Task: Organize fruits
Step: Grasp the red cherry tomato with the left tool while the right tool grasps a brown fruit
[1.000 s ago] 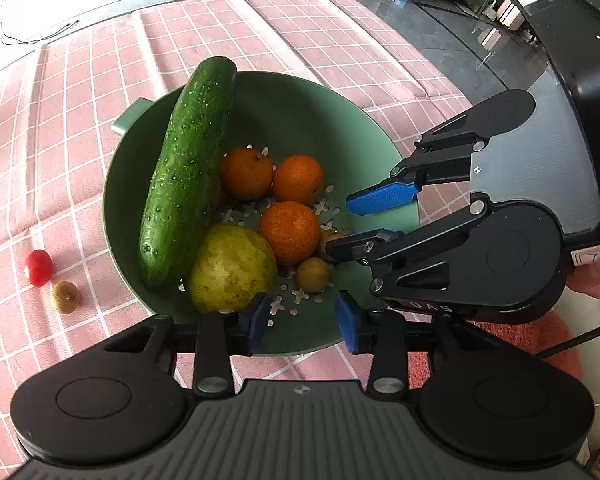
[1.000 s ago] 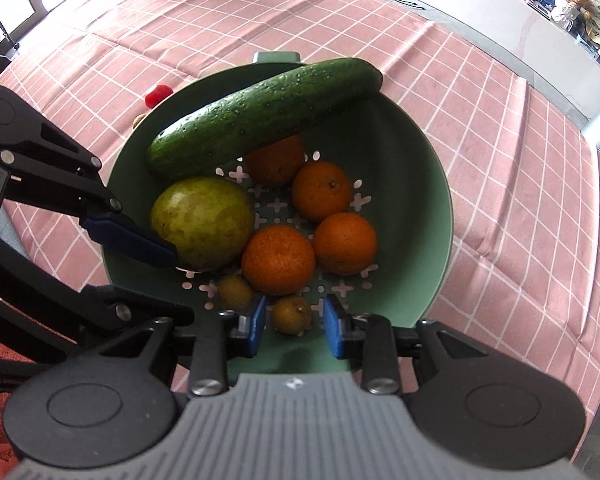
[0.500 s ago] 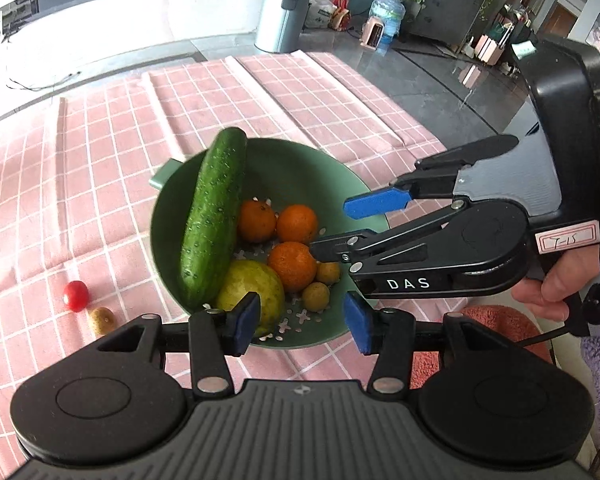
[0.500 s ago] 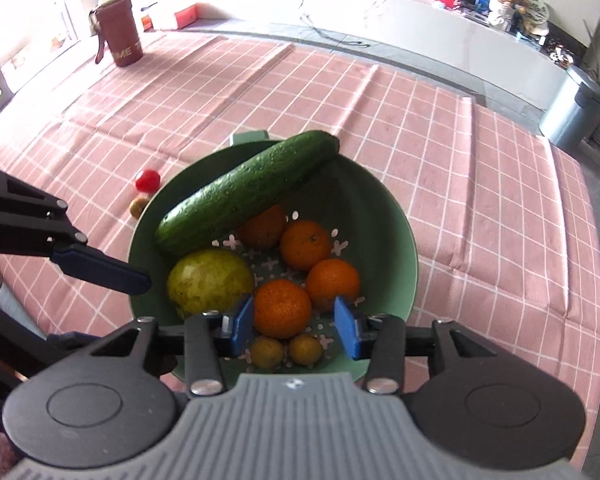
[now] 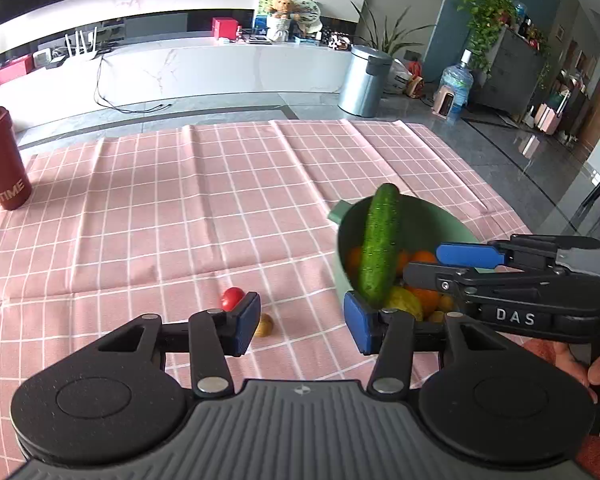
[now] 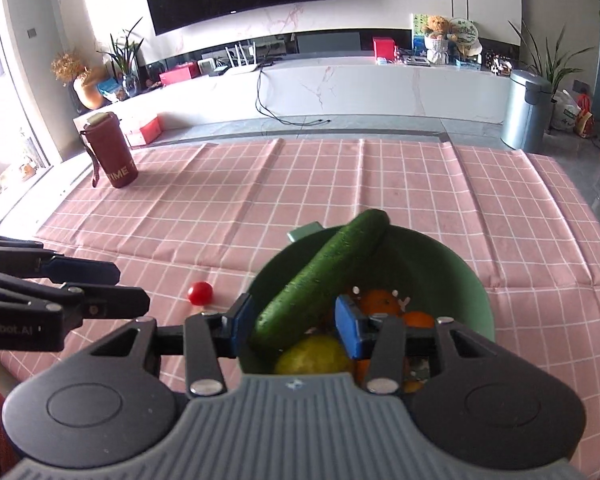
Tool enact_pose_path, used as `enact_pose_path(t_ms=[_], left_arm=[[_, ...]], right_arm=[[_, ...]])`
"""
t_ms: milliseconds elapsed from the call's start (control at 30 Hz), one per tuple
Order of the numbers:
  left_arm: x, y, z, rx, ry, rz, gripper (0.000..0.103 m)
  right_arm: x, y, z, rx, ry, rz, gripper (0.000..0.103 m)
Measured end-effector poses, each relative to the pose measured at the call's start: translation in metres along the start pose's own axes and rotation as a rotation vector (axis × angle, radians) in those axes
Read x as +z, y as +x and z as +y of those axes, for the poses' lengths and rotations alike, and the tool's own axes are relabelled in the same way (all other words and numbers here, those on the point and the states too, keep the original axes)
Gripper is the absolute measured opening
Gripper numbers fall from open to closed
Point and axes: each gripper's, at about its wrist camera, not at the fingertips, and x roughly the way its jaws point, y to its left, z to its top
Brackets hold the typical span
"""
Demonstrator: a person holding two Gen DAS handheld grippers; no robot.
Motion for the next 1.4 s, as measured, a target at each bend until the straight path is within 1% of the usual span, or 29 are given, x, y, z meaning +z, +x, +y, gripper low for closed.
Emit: enact_pose_path(t_ms=[133, 233, 333, 367, 467, 500, 600, 733, 800, 1000, 1233, 1333, 1400], left_arm=[[-0.008, 0.003, 0.027, 0.027, -0.045, -0.011, 0.052], [-0.012, 0.008, 0.040, 0.035, -0.061, -0.006, 0.049], [-0.021, 0.009, 0.052, 0.032, -0.069, -0.013, 0.045], [-0.023, 0.011, 0.054, 0.029, -0.068, -0.012, 0.045], [-0.029, 0.019, 0.062, 0.033, -0.079, -0.011, 0.042], [-0.030, 0.022, 0.064, 0.031, -0.081, -0.011, 0.041], [-0.035, 0.029, 0.069, 0.039, -0.084, -0.009, 0.040], [-0.039, 0.044, 0.076, 0.101, -0.104, 0.003, 0.040], [-0.039, 0.049, 0.080, 0.108, -0.117, 0.001, 0.040], [-0.038, 0.061, 0.081, 0.080, -0.109, -0.001, 0.040], [-0.043, 0.075, 0.087, 0.066, -0.119, 0.039, 0.039], [-0.042, 0.076, 0.085, 0.049, -0.104, 0.031, 0.039], [-0.039, 0.078, 0.081, 0.036, -0.081, 0.028, 0.039]], right_arm=[[-0.005, 0.005, 0.030, 0.029, -0.038, -0.039, 0.041], [-0.008, 0.012, 0.048, 0.052, -0.053, -0.055, 0.033], [-0.014, 0.021, 0.067, 0.061, -0.082, -0.068, 0.030], [-0.016, 0.025, 0.071, 0.061, -0.087, -0.066, 0.027], [-0.026, 0.040, 0.086, 0.054, -0.094, -0.046, 0.022], [-0.028, 0.045, 0.088, 0.053, -0.091, -0.038, 0.022], [-0.033, 0.062, 0.094, 0.049, -0.078, -0.014, 0.022], [-0.039, 0.081, 0.099, 0.026, -0.081, 0.011, 0.022], [-0.041, 0.092, 0.101, 0.004, -0.080, 0.021, 0.022], [-0.047, 0.115, 0.107, -0.066, -0.105, 0.029, 0.022], [-0.047, 0.128, 0.109, -0.092, -0.134, 0.037, 0.022], [-0.047, 0.132, 0.109, -0.095, -0.136, 0.050, 0.022], [-0.047, 0.132, 0.109, -0.099, -0.140, 0.052, 0.020]])
